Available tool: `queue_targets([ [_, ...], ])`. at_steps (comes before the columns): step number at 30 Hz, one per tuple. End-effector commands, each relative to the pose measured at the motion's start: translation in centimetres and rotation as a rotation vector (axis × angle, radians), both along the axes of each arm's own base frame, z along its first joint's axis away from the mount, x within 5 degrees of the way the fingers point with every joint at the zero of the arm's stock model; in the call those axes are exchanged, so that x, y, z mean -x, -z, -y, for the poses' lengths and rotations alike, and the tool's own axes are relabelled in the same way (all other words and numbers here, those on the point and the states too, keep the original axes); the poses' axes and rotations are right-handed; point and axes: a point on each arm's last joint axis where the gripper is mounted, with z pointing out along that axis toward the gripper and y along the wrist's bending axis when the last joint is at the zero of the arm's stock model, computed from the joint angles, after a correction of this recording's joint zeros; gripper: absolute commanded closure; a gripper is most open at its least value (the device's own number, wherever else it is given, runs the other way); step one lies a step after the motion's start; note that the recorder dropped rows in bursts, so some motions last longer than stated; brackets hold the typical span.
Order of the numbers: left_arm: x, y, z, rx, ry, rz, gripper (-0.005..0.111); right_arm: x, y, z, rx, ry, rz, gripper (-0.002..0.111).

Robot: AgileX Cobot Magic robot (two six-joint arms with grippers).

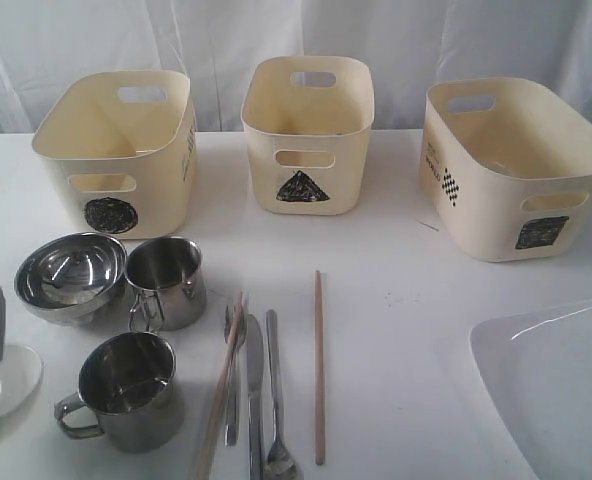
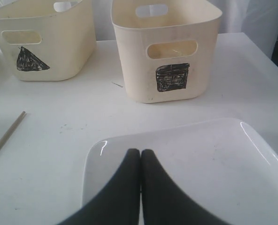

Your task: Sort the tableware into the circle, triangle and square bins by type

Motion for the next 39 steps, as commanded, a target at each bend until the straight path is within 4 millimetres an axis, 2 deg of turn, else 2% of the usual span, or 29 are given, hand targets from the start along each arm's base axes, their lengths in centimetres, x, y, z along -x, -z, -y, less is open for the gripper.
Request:
queue_targets([
  [1, -0.3, -4.6, -1.3, -0.152, -0.01, 0.08, 0.107, 0.0, -0.1, 0.0, -0.003, 0.006, 0.007, 0.108],
  [4, -1.4, -8.7, -2.0, -0.219, -0.015, 0.287, 0.107, 0.0, -0.1, 0.0, -0.003, 0.006, 0.007, 0.108],
  [6, -3.1, -11.6, -1.8, -0.195, -0.048, 0.526, 0.107, 0.0, -0.1, 0.0, -0.003, 0.006, 0.007, 0.108],
  [9, -6.4, -15.4, -1.1, -0.034, -0.166, 0.938, 0.107, 0.0, -0.1, 0.0, -0.003, 0.006, 0.007, 0.108],
  [11, -9.0, -16.6, -0.7, 0.1, -0.281, 1.091, 0.107, 0.0, -0.1, 0.0, -0.003, 0.006, 0.007, 0.108],
  [13, -11.6, -16.4, -0.4, 0.151, -0.341, 1.091, 0.107, 0.0, -0.1, 0.0, -0.003, 0.006, 0.007, 0.108],
  [14, -13.5, -15.5, -0.1, 0.154, -0.353, 1.047, 0.107, 0.0, -0.1, 0.0, -0.003, 0.006, 0.007, 0.108],
  [20, -23.1, -13.0, 1.4, 0.119, -0.33, 0.948, 0.107, 0.0, -0.1, 0.0, -0.003, 0.006, 0.007, 0.108],
  [23, -26.8, -10.6, 2.1, 0.117, -0.324, 0.858, 0.107, 0.0, -0.1, 0.0, -0.003, 0.006, 0.007, 0.108],
  [25, -28.4, -9.3, 2.6, 0.142, -0.342, 0.819, 0.107, 0.0, -0.1, 0.0, -0.003, 0.006, 0.007, 0.108],
  [28, -30.2, -8.1, 3.1, 0.186, -0.376, 0.789, 0.107, 0.0, -0.1, 0.0, -0.003, 0.006, 0.007, 0.108],
  [31, -30.8, -7.3, 3.6, 0.211, -0.388, 0.75, 0.107, 0.0, -0.1, 0.0, -0.003, 0.006, 0.007, 0.108],
  [39, -30.6, -6.4, 5.0, 0.361, -0.471, 0.601, 0.107, 0.0, -0.1, 0.0, -0.003, 0.006, 0.007, 0.108],
])
